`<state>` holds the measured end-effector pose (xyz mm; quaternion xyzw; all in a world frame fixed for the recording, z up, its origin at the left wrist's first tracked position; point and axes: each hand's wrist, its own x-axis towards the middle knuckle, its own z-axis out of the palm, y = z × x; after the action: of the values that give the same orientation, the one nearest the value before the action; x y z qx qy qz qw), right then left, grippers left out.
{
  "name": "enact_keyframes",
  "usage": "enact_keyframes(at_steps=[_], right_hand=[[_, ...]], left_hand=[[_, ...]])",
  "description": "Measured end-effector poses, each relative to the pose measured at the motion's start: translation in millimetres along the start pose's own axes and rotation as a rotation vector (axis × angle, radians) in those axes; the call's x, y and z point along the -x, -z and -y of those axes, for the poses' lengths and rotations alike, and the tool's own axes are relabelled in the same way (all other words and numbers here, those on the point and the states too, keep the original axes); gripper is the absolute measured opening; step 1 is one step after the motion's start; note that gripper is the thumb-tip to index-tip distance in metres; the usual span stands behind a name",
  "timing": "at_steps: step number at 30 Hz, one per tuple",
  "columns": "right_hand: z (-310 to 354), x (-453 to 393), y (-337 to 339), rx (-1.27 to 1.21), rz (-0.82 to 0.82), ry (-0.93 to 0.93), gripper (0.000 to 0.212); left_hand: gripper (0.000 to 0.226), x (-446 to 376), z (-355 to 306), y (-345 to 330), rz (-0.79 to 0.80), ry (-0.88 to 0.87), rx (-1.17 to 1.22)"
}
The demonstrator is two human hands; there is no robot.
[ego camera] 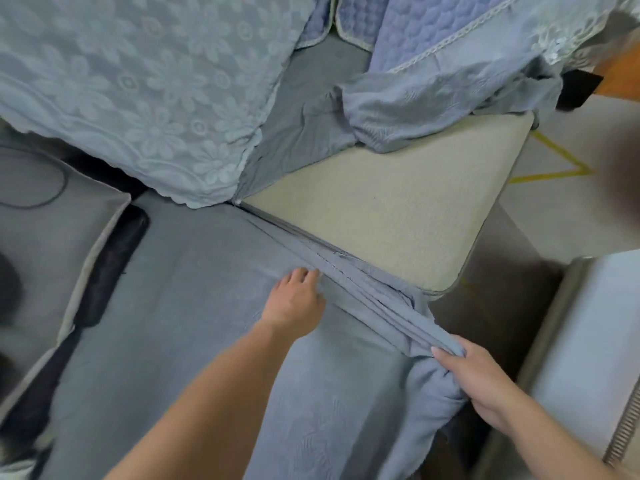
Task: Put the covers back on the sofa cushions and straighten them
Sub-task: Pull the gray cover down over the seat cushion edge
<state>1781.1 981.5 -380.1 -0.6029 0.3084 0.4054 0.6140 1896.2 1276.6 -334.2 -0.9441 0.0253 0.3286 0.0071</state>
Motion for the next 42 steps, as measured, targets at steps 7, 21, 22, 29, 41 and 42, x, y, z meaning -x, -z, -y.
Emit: enact_keyframes(at_steps=[7,21,22,29,41,42], right_hand=[[17.8,-28.7,-17.5,-0.159,0.064,-0.049,0.048],[50.4,63.5,-37.3,-0.326,0.577,-0.237,0.087],[47.8,65.0,-35.0,-0.384,0.516,-0.303,0.076],[14.2,70.5,-28.5,-0.124,0.537,-0.481,0.035],[0.8,79.6,-45.1,-0.015,0.438,-0.344,0.015],[-0.1,78.1,-37.0,-0.07,0.286,-0.336,0.008]], left_hand=[[0.056,-34.4,22.6,16.3,0.158,-0.062,-0.103],[0.018,-36.7,29.6,34.9,0.055,-0.644,-0.125],[0.011,-23.3,30.2,43.5,0.144,-0.613,-0.18],[0.031,-3.1,23.7,101.8,0.61,-0.212,-0.127],[0.024,-12.5,-23.9,75.6,0.549,-0.335,-0.491],[0.019,-16.4,-26.7,73.7,0.526,-0.319,-0.485]])
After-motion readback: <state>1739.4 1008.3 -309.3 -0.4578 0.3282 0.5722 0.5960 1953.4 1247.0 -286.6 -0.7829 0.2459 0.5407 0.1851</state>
